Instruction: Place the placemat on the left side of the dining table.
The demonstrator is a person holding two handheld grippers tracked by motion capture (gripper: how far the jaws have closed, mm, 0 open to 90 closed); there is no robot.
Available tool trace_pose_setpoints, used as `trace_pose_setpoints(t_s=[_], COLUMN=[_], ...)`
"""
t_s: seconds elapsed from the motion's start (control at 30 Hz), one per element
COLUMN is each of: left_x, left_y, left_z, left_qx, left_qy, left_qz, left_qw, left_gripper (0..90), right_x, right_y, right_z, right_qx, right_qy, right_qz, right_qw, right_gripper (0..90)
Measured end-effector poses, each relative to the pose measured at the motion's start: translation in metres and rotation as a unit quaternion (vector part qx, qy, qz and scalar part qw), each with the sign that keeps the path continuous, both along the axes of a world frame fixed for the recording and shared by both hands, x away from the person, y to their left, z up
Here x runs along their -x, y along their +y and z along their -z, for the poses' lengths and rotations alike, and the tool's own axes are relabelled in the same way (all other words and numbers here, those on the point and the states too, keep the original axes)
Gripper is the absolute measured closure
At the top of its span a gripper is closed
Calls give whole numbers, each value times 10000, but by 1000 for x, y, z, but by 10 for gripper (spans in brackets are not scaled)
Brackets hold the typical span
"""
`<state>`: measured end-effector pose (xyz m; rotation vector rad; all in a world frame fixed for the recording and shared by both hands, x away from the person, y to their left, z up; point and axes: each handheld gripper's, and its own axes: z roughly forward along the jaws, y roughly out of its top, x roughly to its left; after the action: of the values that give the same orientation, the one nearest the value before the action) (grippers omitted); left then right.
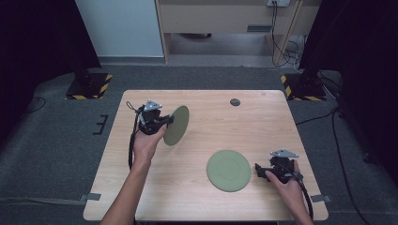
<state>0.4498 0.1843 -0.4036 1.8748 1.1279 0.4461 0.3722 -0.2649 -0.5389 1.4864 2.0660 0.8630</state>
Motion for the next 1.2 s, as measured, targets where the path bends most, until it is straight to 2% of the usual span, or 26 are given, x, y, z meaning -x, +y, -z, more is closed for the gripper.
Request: trace_pose_setpoints(t_s=[0.63,0.87,0.93,1.0,1.2], left_x=[3,6,8,8,10], left_y=[7,16,20,21,24], left_z=[7,13,13,13,13], left_qx=[-15,39,143,152,96], left_qy=[40,96,101,79,90], left_qz=[-35,-104,-113,-123,-119], left_qw=[10000,9999,9998,9998,9998], left_gripper=[854,854,854,854,854], right_x=[0,0,0,0,0], right_y=[0,0,0,0,0], right_z=[0,0,0,0,0], right_qx=[0,1,2,1,1], right_qy=[1,9,9,10,10], right_qz=[5,4,5,6,8], right_qw=[10000,10000,10000,10000,10000], right_gripper=[24,24,24,23,23])
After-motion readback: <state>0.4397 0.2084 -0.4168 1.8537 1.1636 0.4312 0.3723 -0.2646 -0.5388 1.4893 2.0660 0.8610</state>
